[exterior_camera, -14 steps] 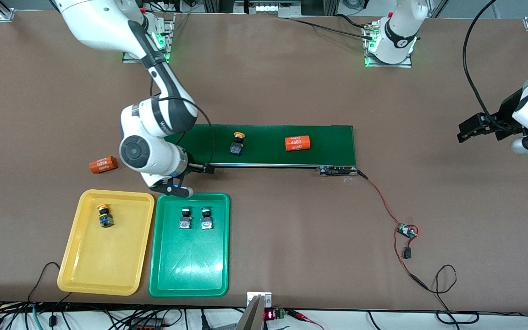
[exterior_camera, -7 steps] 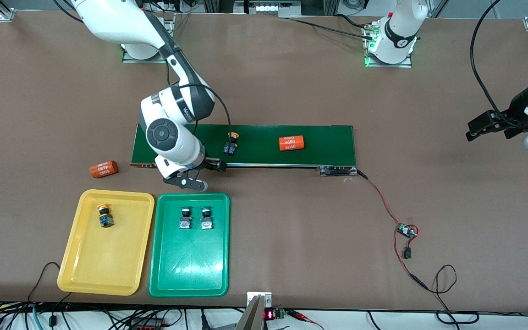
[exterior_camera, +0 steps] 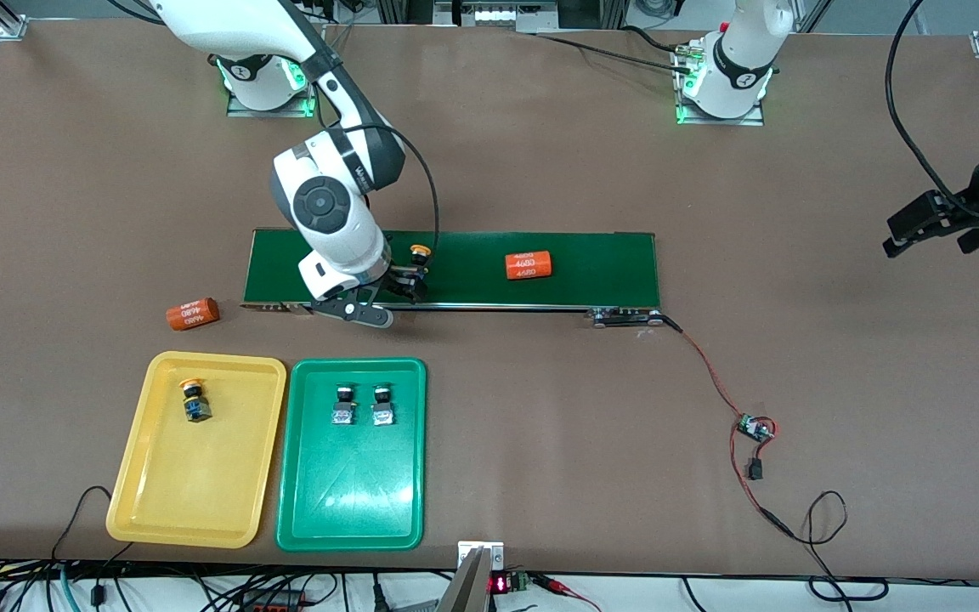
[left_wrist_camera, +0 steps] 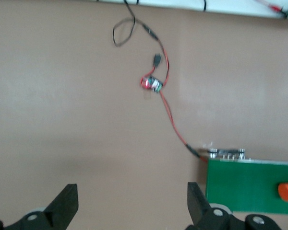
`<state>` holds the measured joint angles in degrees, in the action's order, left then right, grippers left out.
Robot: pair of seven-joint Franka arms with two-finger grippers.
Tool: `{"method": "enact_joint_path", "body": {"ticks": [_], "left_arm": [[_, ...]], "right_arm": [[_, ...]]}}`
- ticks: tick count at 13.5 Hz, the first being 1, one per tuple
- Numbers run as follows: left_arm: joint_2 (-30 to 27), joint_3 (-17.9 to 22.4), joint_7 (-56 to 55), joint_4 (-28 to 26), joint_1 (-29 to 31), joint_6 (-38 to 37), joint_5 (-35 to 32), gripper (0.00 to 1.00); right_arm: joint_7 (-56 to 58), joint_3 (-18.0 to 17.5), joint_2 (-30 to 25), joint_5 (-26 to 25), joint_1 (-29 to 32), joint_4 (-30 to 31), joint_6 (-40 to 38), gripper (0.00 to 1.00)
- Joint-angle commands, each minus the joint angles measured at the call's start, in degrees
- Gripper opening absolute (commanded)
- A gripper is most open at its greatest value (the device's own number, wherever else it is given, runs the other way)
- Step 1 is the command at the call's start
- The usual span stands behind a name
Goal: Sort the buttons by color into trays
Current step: 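Grasp the orange-based button on the belt with the right gripper, then carry the button to the yellow tray and release it with the right gripper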
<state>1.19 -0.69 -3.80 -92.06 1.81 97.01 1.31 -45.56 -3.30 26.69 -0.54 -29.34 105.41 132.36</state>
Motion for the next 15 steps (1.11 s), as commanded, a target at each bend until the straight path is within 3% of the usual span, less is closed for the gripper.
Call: {"method": "enact_joint_path", "body": {"ticks": [1, 5, 8, 14, 15], "left_arm": [[-0.1, 0.0, 1.3, 1.8, 0.6, -5.4, 0.5, 1.00], [-0.1, 0.4, 1.8, 0.0, 1.7, -4.6, 0.6, 1.00], [-0.4, -0.3, 1.9, -0.5, 1.5, -4.4, 0.6, 1.00], [-3.3, -1.2, 1.9, -5.1, 1.1, 1.1, 0.5, 1.00], [-3.5, -1.7, 1.9, -5.3, 1.3, 1.1, 0.5, 1.00]], "right_arm": [[-2.9, -0.6, -2.2, -2.1, -0.4, 4.4, 3.7, 1.00], [-3.0, -0.6, -1.6, -2.1, -0.4, 6.7, 6.2, 1.00], [-3.0, -0.6, -1.1, -2.2, 0.0, 6.7, 6.2, 0.88], [-2.8, -0.6, -0.6, -2.1, 0.6, 6.7, 6.0, 0.24], [-2.7, -0.6, -0.6, -2.1, 1.1, 6.4, 5.7, 0.21]]}}
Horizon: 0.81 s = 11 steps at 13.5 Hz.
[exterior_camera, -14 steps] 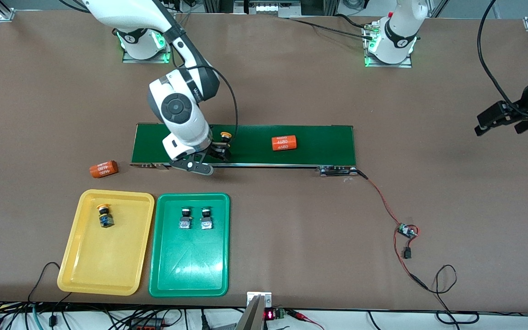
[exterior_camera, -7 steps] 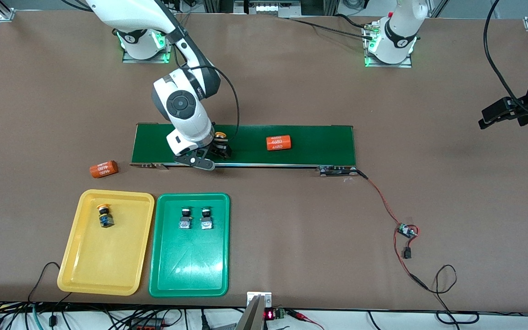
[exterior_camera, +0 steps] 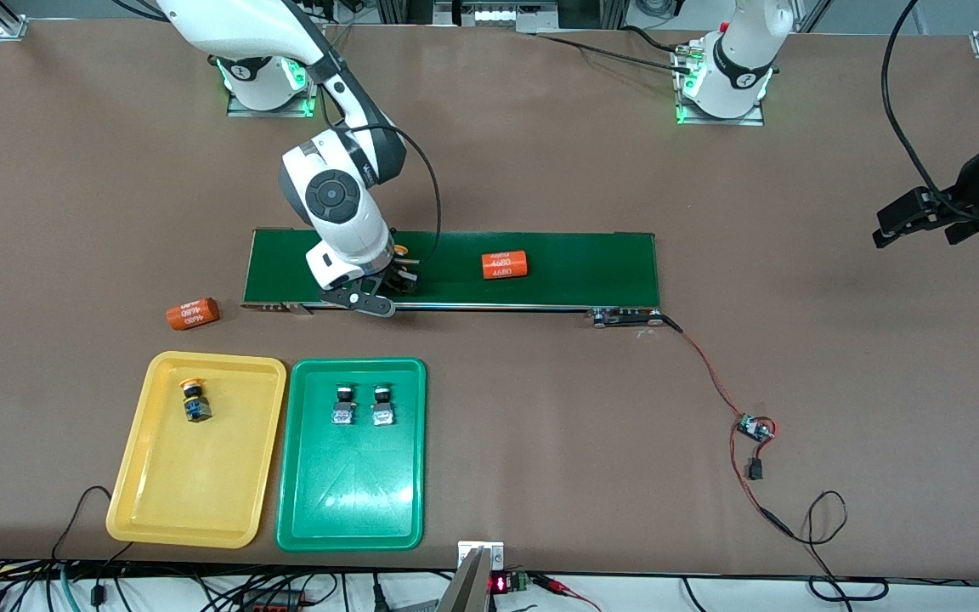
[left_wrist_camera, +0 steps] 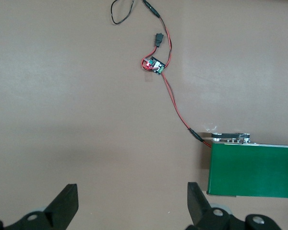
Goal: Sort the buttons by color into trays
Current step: 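Carry the button to the yellow tray and release it with the right gripper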
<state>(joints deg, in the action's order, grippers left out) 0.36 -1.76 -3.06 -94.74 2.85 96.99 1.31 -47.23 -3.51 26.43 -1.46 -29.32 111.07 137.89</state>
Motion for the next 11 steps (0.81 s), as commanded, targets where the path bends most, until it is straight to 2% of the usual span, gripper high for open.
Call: {"method": "enact_joint_path", "body": {"ticks": [1, 3, 4, 6, 8, 11], "left_arm": [[-3.5, -0.6, 1.1, -3.9, 0.2, 1.6, 0.6, 1.00], [-4.8, -0.6, 1.1, -6.2, 0.4, 4.3, 0.6, 1.00], [-4.4, -0.6, 1.1, -5.6, 0.5, 4.3, 0.6, 1.00], [-3.4, -0.6, 0.6, -3.4, 0.4, 3.2, 0.6, 1.00], [-1.3, -0.5, 0.4, 0.1, 0.4, -1.2, 0.6, 1.00], [-0.9, 0.1, 0.2, 1.5, 0.7, -5.1, 0.6, 1.00]], "right_arm": [[-0.5, -0.4, -0.5, -1.2, 1.6, 0.6, -0.1, 0.21], [1.3, -0.2, -1.1, -1.2, 3.1, 0.1, -0.7, 0.21], [3.4, 0.2, -1.6, -1.2, 3.7, -1.1, -2.3, 0.21], [6.1, 0.4, -1.6, -1.1, 5.3, -6.7, -9.6, 0.21], [12.5, 1.2, -0.7, -0.6, 8.0, -13.4, -15.5, 0.21], [22.4, 1.7, 2.3, -0.1, 12.3, -21.0, -20.4, 0.21]]}}
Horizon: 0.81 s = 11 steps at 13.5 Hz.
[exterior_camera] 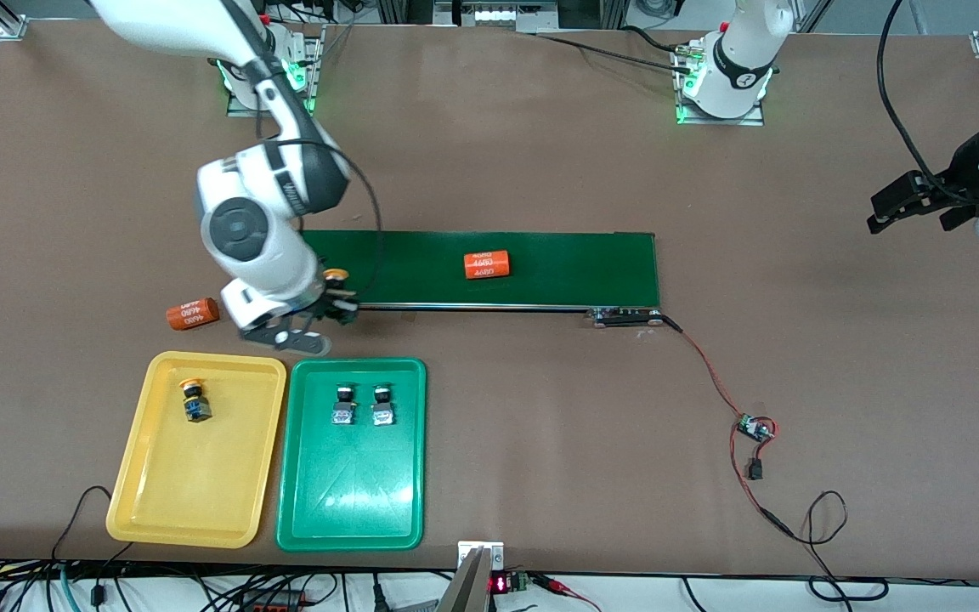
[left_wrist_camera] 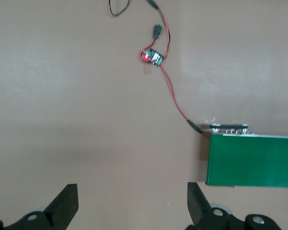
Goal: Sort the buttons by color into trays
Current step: 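Carry the button to the yellow tray and release it with the right gripper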
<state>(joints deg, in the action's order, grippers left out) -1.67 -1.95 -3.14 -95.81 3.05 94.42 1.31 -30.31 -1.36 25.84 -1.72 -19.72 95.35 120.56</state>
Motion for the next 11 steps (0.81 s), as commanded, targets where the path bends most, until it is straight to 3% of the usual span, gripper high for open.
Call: {"method": "enact_joint_path", "body": {"ticks": [1, 5, 8, 11], "left_arm": [[1.1, 0.4, 0.3, 2.6, 0.5, -2.5, 0.6, 1.00], [2.1, 1.4, 0.3, 2.7, -0.6, -2.7, 0.6, 1.00], [6.1, 2.6, 0.5, 8.0, -1.1, -4.3, 0.6, 1.00], [6.9, 3.2, 0.4, 8.5, -2.5, -4.0, 0.6, 1.00]], "right_arm": [[8.0, -0.4, 3.8, 0.0, 3.7, -6.4, -3.0, 0.21], [17.4, 0.4, 8.2, 0.0, 8.0, -10.4, -2.5, 0.20], [22.0, 2.7, 12.6, 0.0, 9.0, -14.5, -2.3, 0.20], [22.8, 3.0, 15.4, -0.1, 9.4, -15.3, 1.2, 0.20]]}}
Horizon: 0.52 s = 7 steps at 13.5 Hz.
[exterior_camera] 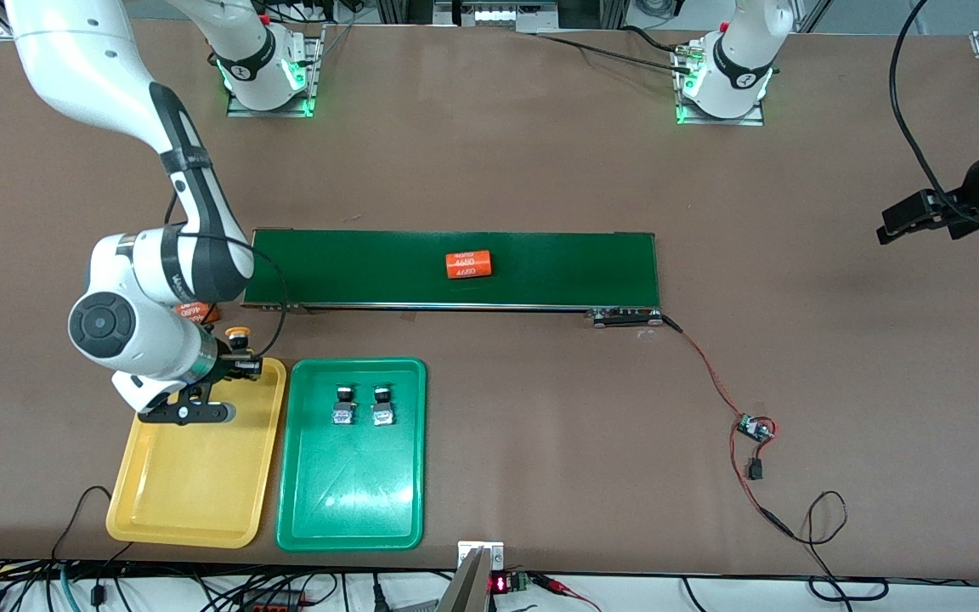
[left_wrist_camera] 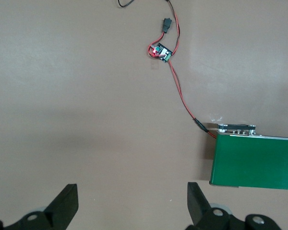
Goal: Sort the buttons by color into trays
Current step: 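Carry the button to the yellow tray and release it with the right gripper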
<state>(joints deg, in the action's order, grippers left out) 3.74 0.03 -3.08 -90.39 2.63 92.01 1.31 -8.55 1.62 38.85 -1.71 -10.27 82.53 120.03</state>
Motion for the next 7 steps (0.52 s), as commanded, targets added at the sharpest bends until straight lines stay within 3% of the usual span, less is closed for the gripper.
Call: {"method": "enact_joint_path", "body": {"ticks": [1, 7], "left_arm": [[1.1, 1.2, 0.4, 3.0, -2.5, -1.1, 0.5, 1.00], [0.0, 0.6, 0.4, 2.4, -1.9, 0.0, 0.5, 1.00]], "right_arm": [[1.2, 0.2, 3.2, -0.3, 0.1, -2.5, 3.2, 0.20], [4.8, 2.4, 7.6, -0.8, 0.3, -2.3, 12.4, 0.20]]}}
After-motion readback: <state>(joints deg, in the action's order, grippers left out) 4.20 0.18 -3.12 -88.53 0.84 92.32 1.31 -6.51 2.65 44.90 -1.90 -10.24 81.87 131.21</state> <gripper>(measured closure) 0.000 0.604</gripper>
